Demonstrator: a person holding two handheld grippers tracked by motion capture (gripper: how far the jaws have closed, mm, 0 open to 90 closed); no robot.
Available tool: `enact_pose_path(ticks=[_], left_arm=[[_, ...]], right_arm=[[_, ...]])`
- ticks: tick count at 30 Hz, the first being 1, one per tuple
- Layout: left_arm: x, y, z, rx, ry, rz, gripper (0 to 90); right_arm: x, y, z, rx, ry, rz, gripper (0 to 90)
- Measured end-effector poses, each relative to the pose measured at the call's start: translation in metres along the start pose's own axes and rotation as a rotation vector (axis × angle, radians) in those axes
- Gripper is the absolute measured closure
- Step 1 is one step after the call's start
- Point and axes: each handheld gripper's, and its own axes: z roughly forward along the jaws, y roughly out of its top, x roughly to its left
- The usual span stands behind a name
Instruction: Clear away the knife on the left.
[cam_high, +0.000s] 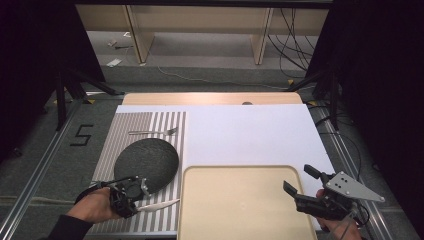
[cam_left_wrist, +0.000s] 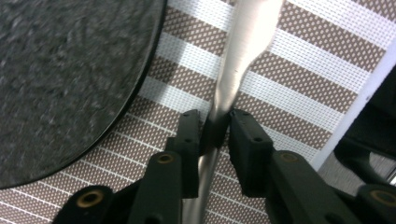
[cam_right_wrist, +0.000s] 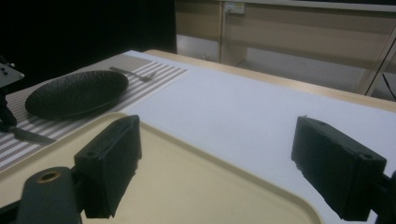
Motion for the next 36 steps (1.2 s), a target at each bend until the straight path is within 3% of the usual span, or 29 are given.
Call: enact_pose_path(ticks=[4,12,14,16,20,26,36], left_arm=[[-0.002,0.002,0.0,0.013,0.003,0.031,78.4],[0.001,0.0,-0.001,-0.002,-0.019,-0.027,79.6],[0.002,0.0,-0.001,-0.001,-0.047,-0.065,79.7],[0.0,0.002,-0.001,-0.01,-0.04,-0.093,79.7],[-0.002,0.005,-0.007,-0.034,-0.063,-0.105,79.8],[-0.008,0.012,-0.022,-0.104,-0.088,-0.113,79.8],[-0.017,0.023,-0.042,-0.27,-0.113,-0.185,79.8]], right_arm=[[0.0,0.0,0.0,0.008,-0.001,0.001,17.0],[-0.001,0.0,0.0,-0.002,-0.001,0.0,17.1],[-0.001,0.0,0.0,-0.002,-0.003,0.002,17.1],[-0.001,0.0,0.0,0.0,-0.003,0.004,17.1],[-0.001,0.0,-0.001,0.001,-0.006,0.004,17.2],[-0.001,0.0,-0.001,0.004,-0.005,0.005,17.2],[-0.002,0.0,-0.001,0.005,-0.004,0.005,17.3]])
